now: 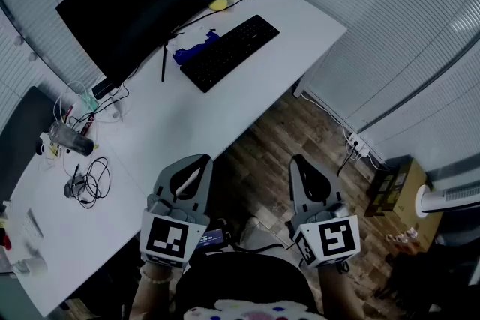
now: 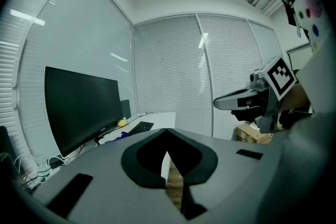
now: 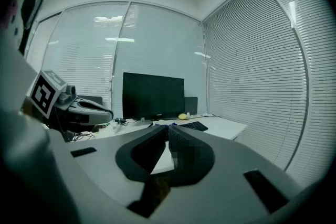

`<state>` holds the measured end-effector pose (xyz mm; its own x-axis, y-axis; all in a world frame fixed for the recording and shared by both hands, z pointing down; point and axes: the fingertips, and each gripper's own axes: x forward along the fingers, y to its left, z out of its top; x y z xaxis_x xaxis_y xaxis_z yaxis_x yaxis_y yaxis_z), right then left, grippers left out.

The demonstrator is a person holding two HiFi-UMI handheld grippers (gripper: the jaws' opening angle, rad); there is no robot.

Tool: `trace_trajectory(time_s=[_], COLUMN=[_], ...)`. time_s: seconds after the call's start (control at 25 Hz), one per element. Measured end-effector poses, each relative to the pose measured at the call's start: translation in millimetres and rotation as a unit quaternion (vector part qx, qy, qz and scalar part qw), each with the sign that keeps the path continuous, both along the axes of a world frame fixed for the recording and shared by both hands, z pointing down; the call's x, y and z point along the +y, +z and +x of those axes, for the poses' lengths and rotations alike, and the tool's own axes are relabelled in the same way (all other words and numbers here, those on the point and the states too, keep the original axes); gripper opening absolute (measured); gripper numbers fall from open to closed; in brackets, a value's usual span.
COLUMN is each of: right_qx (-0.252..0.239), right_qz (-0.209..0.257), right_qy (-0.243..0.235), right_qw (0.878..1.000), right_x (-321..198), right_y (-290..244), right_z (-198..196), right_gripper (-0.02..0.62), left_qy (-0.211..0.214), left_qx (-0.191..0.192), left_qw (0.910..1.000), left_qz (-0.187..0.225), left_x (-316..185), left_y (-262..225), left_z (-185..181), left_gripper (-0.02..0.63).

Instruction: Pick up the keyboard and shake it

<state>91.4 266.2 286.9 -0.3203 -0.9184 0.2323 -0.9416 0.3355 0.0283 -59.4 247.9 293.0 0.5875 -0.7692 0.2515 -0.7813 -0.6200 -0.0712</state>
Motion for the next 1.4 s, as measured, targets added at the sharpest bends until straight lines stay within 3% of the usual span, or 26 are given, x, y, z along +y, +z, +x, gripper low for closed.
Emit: trace_trajectory(time_s=[0.6,0.76,0.96,1.4], right_qx=[-0.007,-0.023,-0.009,-0.014], right_qz=[-0.001,-0.001,0.0,0.009], right_qy=[-0.023,-0.027,-0.053,-0.086], right_qw=[1.0,0.999,0.999,0.996], right_x=[-5,-8,-11,-10], right_y=[3,3,4,6], right_z=[11,20,26,45], right_gripper=[0.044,0.044,0.044,0.044], left_qy=[-0.003,-0.016,-0.046,-0.082], left_qx=[-0.024,-0.034,-0.014,-0.018], left_qw=[0.9997,0.9993,0.9988,0.9964], left_qz=[0.004,0.006,0.004,0.011], left_x=[1,2,3,9], left_y=[5,4,-3,-3], left_z=[15,19,27,45], left_gripper=[0.017,0.017,0.017,0.017])
